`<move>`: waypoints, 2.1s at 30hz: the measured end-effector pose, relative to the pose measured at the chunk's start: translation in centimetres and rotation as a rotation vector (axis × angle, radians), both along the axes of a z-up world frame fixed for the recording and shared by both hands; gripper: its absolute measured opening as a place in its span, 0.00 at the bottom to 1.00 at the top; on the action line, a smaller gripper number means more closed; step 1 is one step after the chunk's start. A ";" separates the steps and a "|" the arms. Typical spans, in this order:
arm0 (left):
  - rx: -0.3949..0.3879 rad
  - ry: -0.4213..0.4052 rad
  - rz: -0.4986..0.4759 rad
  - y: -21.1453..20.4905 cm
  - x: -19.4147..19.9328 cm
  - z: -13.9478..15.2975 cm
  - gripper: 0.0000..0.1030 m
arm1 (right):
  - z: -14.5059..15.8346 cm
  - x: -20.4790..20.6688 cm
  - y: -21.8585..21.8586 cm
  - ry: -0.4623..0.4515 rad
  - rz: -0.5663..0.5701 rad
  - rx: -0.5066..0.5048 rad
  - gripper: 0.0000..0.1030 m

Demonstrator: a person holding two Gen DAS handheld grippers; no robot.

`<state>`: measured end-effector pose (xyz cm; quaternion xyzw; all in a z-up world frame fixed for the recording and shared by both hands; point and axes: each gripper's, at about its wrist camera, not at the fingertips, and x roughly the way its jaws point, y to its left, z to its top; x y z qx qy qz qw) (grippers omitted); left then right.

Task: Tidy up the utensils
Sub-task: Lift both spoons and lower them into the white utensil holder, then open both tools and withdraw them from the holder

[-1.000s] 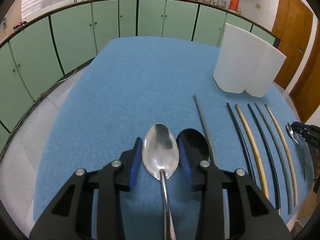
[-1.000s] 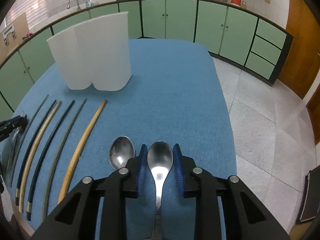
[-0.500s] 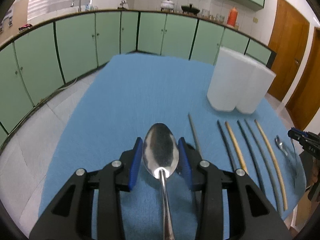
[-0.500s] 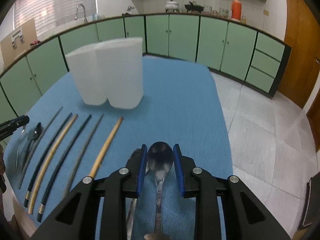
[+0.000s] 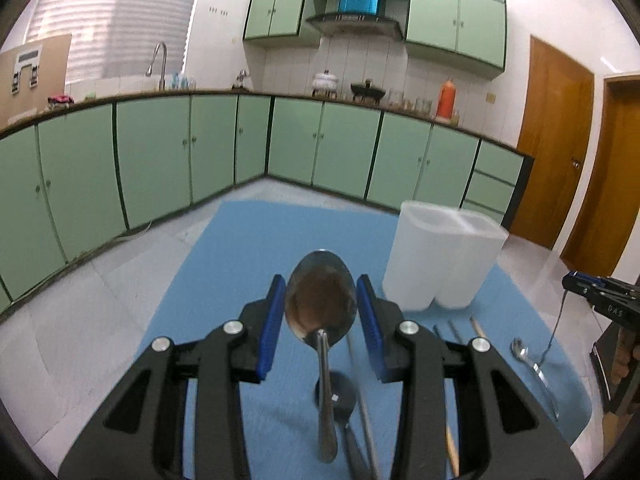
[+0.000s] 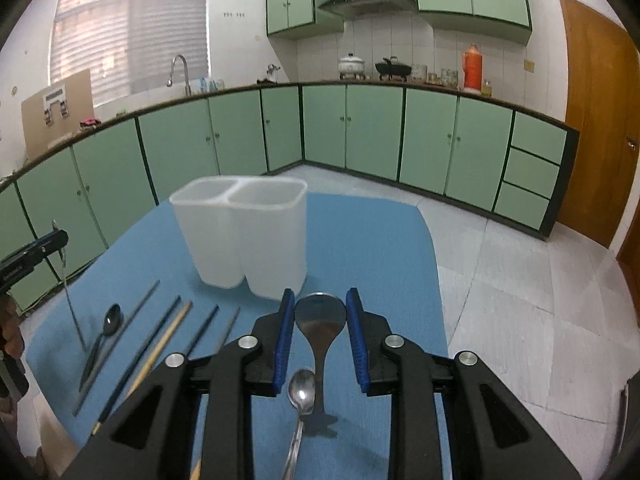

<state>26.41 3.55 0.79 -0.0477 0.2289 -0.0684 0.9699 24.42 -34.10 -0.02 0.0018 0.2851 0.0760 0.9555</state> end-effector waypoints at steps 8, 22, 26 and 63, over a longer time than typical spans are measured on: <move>0.008 -0.090 -0.052 -2.6 1.8 2.9 0.34 | 2.5 1.0 0.3 -0.063 0.008 0.022 0.25; -0.001 -0.307 -0.144 -10.4 8.2 10.7 0.34 | 11.6 6.2 2.5 -0.261 0.067 0.068 0.25; 0.001 -0.337 -0.151 -12.4 10.6 10.6 0.34 | 12.3 9.0 3.4 -0.284 0.067 0.065 0.25; 0.040 -0.136 -0.166 -12.4 14.8 -0.1 0.58 | 2.0 12.5 5.4 -0.122 0.075 0.103 0.29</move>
